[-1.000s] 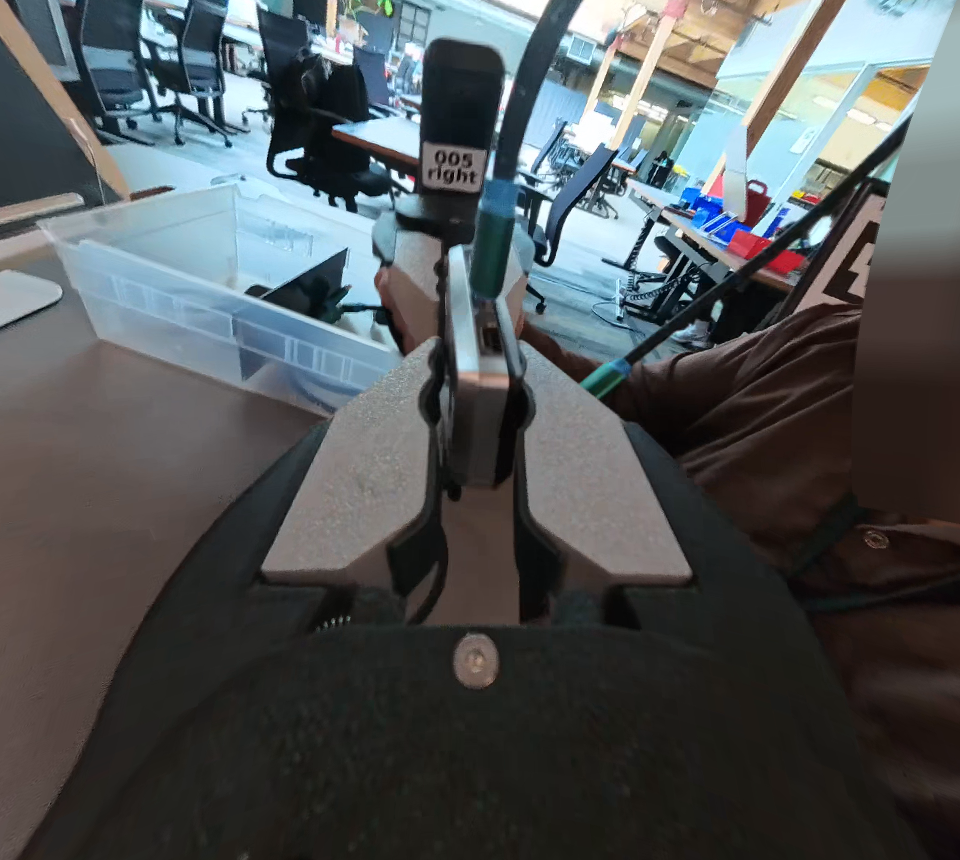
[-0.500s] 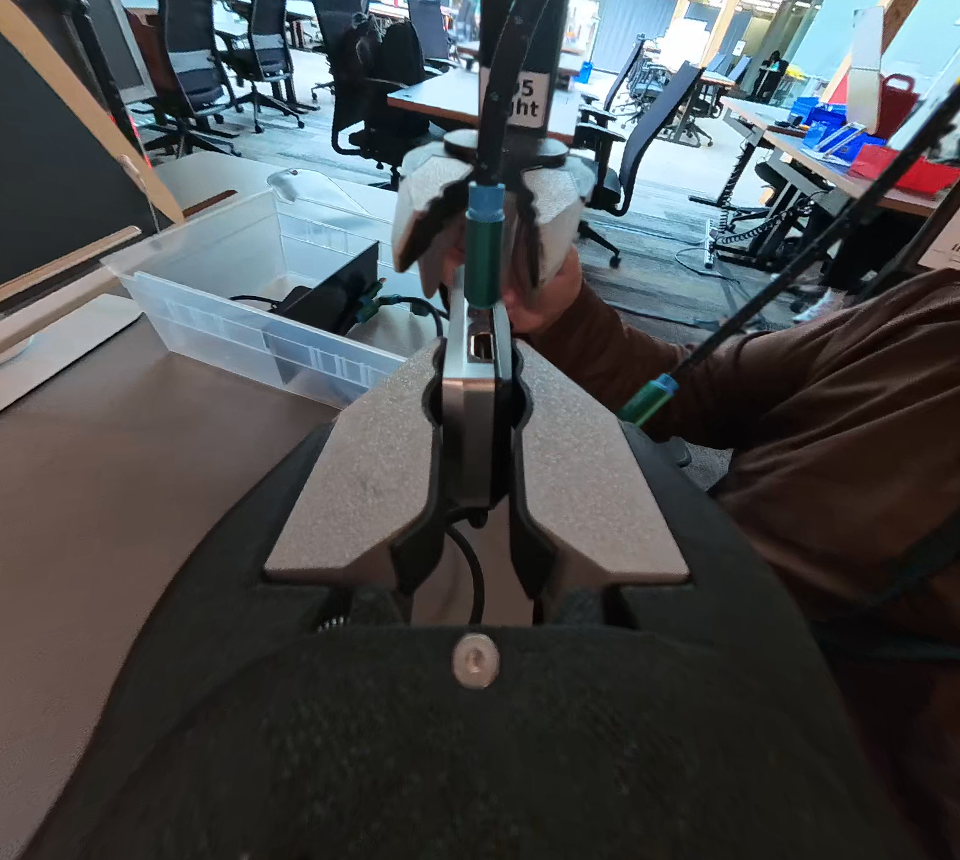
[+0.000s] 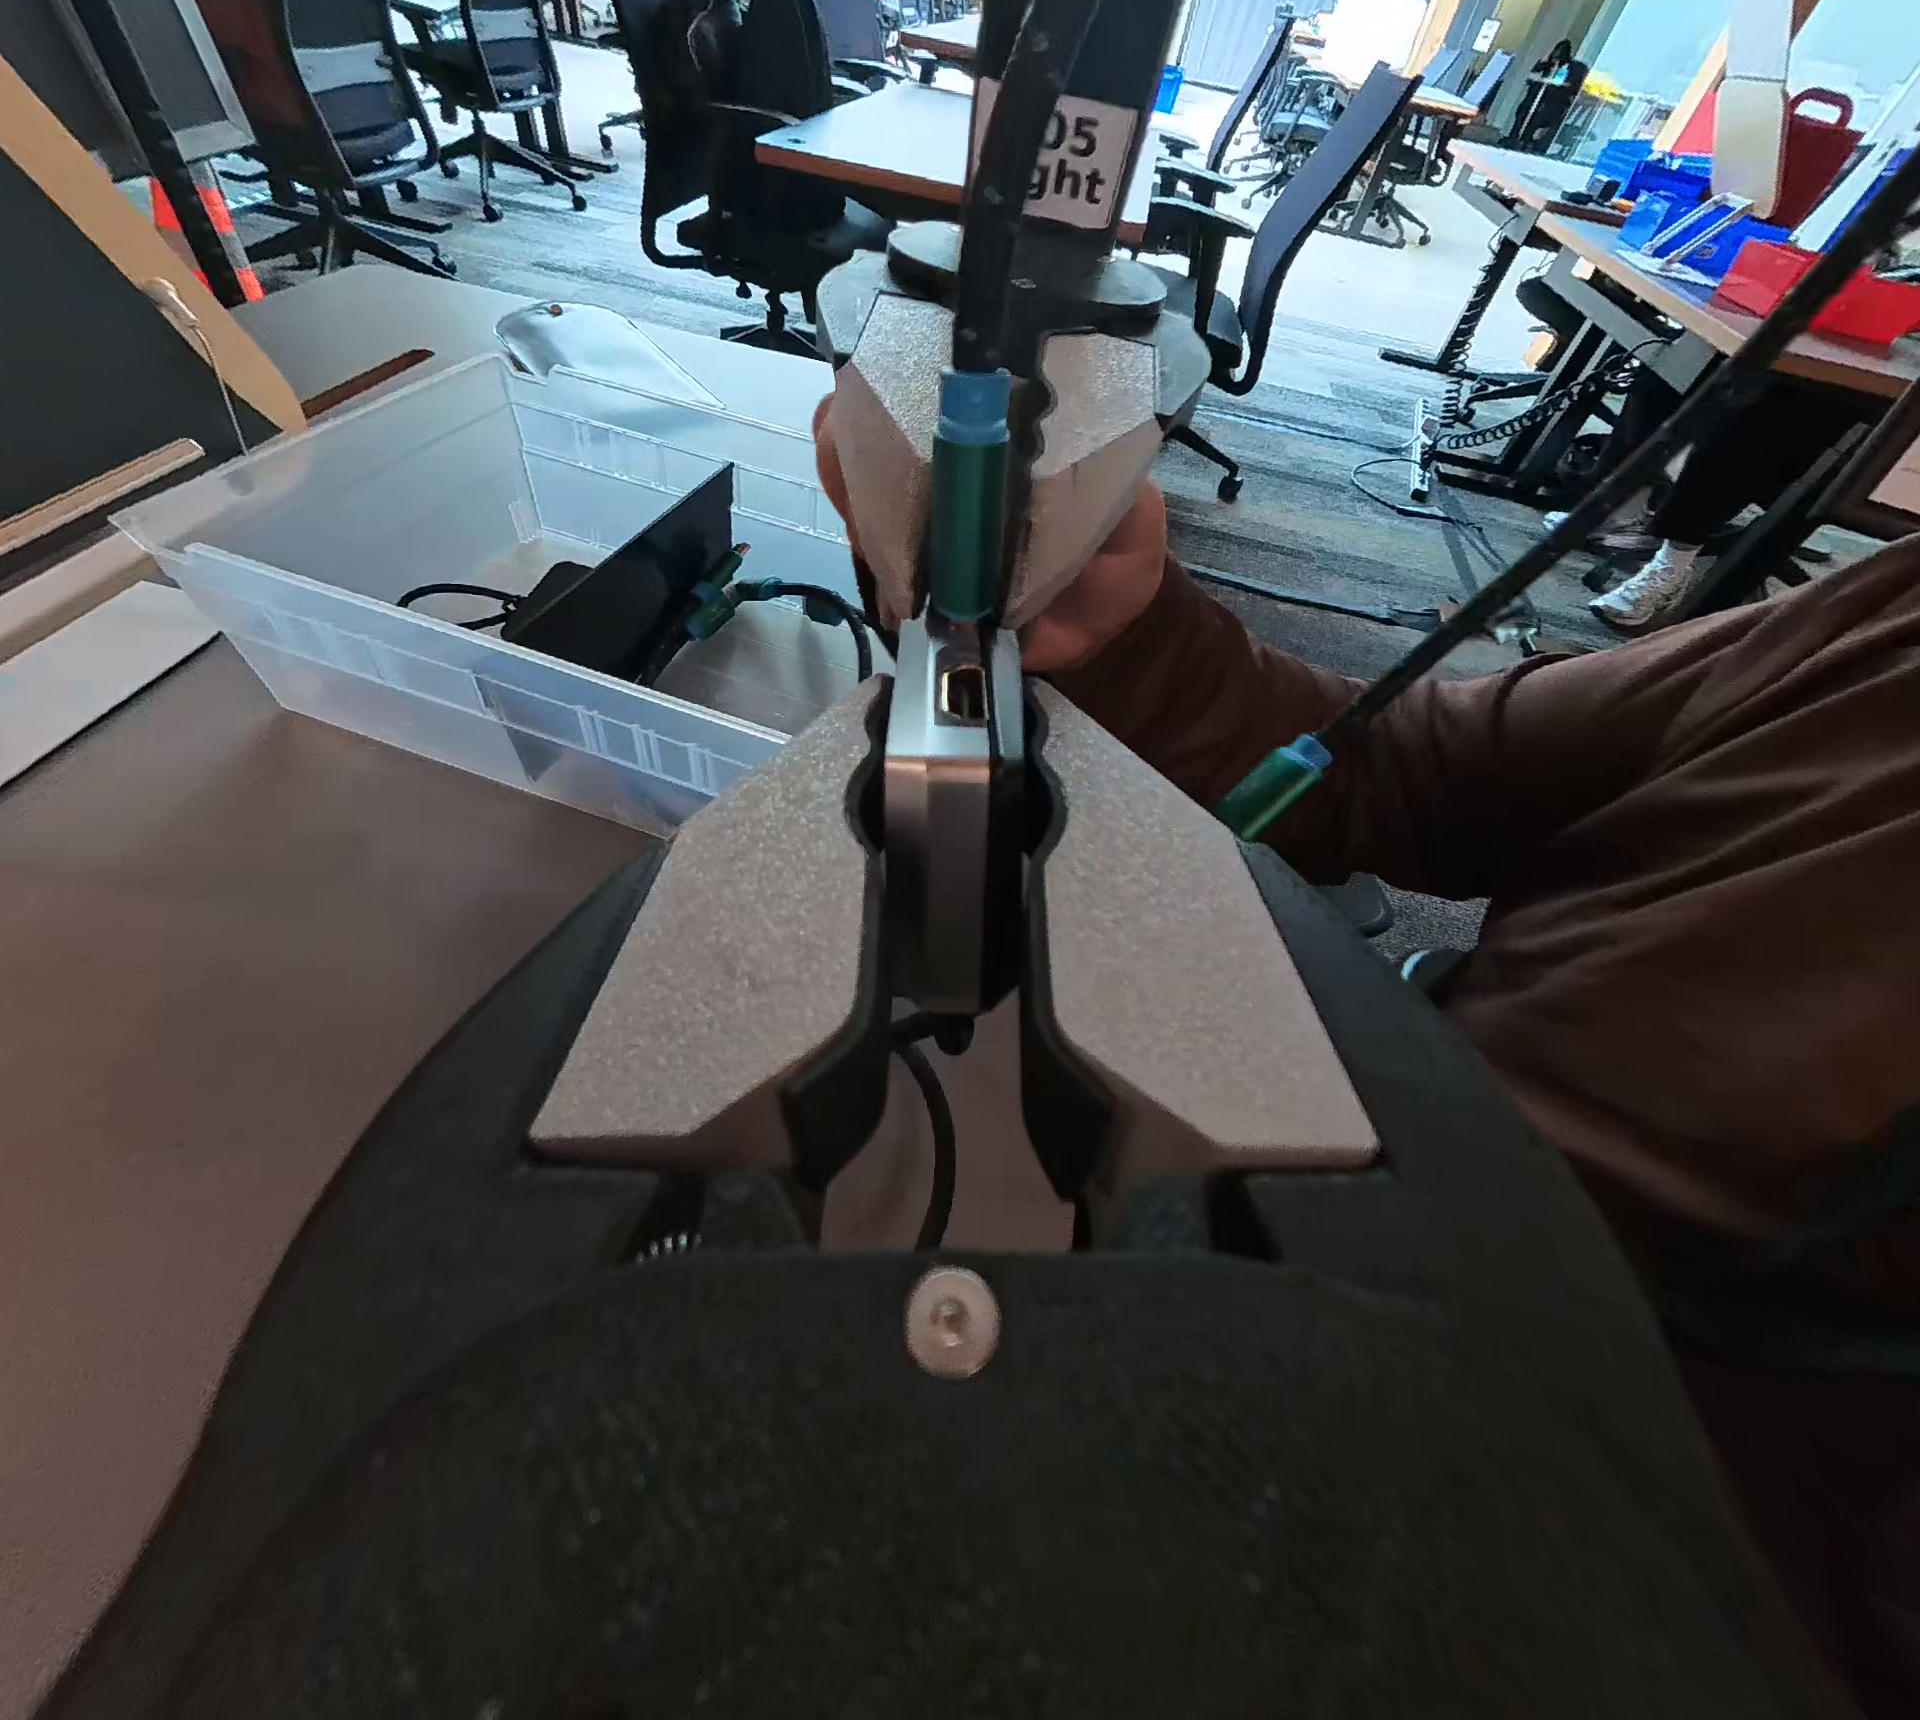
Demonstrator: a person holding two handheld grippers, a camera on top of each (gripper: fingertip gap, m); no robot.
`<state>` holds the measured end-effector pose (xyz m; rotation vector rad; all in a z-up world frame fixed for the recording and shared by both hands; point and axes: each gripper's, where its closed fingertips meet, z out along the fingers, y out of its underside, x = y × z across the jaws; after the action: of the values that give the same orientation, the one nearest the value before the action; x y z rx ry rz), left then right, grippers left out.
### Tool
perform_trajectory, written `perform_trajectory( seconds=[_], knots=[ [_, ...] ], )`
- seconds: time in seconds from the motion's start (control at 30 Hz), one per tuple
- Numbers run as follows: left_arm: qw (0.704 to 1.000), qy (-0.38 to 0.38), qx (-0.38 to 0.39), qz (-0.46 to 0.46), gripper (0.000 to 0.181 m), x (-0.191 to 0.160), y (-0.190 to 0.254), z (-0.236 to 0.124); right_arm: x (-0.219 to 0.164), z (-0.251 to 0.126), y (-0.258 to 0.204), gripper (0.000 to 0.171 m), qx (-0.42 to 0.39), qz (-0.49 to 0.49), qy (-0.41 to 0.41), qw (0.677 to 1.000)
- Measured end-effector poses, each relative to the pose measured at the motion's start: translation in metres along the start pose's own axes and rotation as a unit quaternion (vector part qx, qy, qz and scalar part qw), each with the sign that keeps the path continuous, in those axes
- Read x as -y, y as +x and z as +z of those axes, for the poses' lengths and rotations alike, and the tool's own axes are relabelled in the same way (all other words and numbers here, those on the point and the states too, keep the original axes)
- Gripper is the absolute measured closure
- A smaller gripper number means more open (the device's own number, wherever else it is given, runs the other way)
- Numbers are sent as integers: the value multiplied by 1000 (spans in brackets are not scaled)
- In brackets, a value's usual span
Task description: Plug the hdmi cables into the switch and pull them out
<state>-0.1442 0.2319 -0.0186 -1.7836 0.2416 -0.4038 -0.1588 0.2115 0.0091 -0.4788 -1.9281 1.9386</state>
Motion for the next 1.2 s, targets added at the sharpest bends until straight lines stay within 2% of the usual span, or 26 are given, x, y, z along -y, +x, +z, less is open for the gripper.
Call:
perform_trajectory(
  seconds=[0.17,0.33,0.4,0.53,0.63,0.73,0.8,0.87,0.93,1.07,1.13,1.2],
  knots=[
    [999,38,-4,7,162,6,4,1,6,-1,-2,163,26,19,40,999],
    [996,83,-10,-28,162,6,3,3,3,0,1,165,1,13,43,999],
    [991,117,-19,-53,162,5,1,4,8,-3,5,165,-8,38,83,996],
    [992,92,-4,-82,161,-27,-7,19,39,-28,22,165,-28,71,195,978],
    [988,125,16,-94,162,-22,-23,1,40,-49,31,165,-55,80,157,983],
    [985,141,36,-97,162,-14,-35,-26,37,-90,54,164,-204,15,65,977],
    [984,146,45,-91,162,-7,-38,-42,36,-134,77,165,-343,-40,-9,938],
    [984,150,54,-77,162,-2,-39,-52,37,-184,99,164,-470,-86,-88,874],
    [984,151,65,-62,162,1,-39,-58,44,-225,113,164,-553,-128,-157,808],
    [986,141,73,-40,162,-2,-35,-61,68,-270,116,164,-631,-224,-241,703],
    [986,142,78,-36,163,-2,-36,-64,61,-275,118,164,-645,-257,-290,658],
    [986,145,77,-35,162,0,-37,-67,40,-270,122,164,-651,-302,-358,597]
  ],
)
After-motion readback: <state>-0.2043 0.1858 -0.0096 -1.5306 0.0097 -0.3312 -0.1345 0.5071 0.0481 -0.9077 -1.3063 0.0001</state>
